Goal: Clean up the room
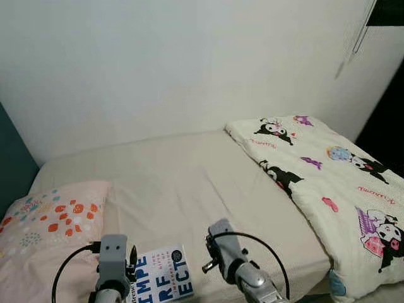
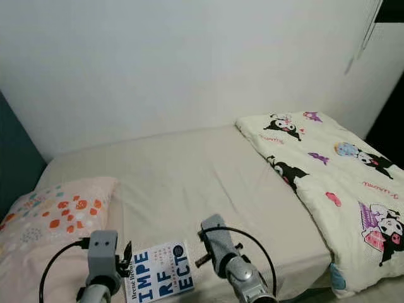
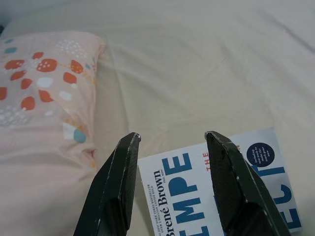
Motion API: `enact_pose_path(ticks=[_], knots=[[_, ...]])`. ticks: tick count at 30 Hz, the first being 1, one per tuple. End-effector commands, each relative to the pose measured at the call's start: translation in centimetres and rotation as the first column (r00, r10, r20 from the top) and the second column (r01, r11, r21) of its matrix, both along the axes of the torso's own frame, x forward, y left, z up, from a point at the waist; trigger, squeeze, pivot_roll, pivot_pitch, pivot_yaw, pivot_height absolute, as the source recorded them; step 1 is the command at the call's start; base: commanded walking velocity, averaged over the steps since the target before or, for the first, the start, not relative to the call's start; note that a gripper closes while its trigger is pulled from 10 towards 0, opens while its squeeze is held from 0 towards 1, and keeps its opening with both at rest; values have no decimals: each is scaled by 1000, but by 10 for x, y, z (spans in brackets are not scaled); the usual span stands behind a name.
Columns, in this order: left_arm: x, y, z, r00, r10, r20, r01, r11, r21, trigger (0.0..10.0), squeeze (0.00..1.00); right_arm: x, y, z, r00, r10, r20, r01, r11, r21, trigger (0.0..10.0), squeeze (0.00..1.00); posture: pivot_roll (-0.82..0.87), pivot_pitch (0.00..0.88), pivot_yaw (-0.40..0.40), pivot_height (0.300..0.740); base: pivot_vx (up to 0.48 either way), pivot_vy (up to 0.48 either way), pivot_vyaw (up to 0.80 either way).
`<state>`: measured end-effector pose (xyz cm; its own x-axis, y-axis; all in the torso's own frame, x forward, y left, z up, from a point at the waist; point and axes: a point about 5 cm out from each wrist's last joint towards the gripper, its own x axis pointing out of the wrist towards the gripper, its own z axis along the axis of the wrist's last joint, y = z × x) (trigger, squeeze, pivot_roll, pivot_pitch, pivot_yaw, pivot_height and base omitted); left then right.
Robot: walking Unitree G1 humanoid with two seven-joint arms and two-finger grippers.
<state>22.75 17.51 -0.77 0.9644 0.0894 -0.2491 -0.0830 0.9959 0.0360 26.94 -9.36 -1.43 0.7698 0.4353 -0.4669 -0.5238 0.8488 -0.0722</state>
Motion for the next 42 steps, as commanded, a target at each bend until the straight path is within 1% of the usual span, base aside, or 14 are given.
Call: enact_pose_path(ticks=[1, 3, 4, 6, 9, 15, 21, 25, 29, 42], knots=[[-2, 1, -3, 1000, -4, -12, 4, 1000, 9, 10000, 0, 0, 0, -1, 1000, 5, -8, -5, 1000, -8, 10000, 0, 13, 0, -57, 732, 0, 0, 0], [-2, 1, -3, 1000, -4, -12, 4, 1000, 9, 10000, 0, 0, 0, -1, 1000, 5, -8, -5, 1000, -8, 10000, 0, 13, 0, -57, 732, 0, 0, 0], [-3, 2, -5, 1000, -6, -22, 6, 1000, 11, 10000, 0, -2, 0, -4, 1000, 8, -29, -9, 1000, -27, 10000, 0, 13, 0, -57, 732, 0, 0, 0], [-4, 1, -10, 998, -9, -56, 10, 1000, 14, 10000, 0, -2, -10, -9, 997, -52, -53, 47, 995, -90, 10000, 0, 18, 0, -56, 732, 0, 0, 0], [-5, 0, -12, 998, -14, -66, 15, 1000, 13, 10000, 0, -2, -13, -10, 996, -72, -53, 66, 992, -111, 10000, 0, 18, 0, -53, 732, 0, 0, 0], [-8, -1, -13, 998, -17, -61, 18, 1000, 9, 10000, 0, -4, -12, -11, 996, -73, -51, 67, 992, -110, 10000, 0, 18, 0, -52, 732, 0, 0, 0], [-7, -1, -14, 998, -16, -56, 17, 1000, 6, 10000, 0, -5, -13, -12, 996, -73, -54, 67, 991, -118, 10000, 0, 19, 0, -55, 732, 0, 0, 0], [-4, -3, -11, 999, -12, -42, 11, 1000, -13, 10000, 0, -4, -14, -12, 996, -78, -54, 71, 991, -111, 10000, 0, 20, 0, -59, 732, 0, 0, 0], [-3, -3, -9, 999, -8, -33, 7, 1000, -16, 10000, 0, -4, -13, -11, 996, -75, -53, 69, 992, -108, 10000, 0, 19, 0, -59, 732, 0, 0, 0], [-2, -2, -8, 1000, 6, -30, -6, 1000, -17, 10000, 0, -4, -11, -11, 996, -70, -57, 64, 993, -103, 10000, 0, 20, 0, -58, 732, 0, -436, 0]])
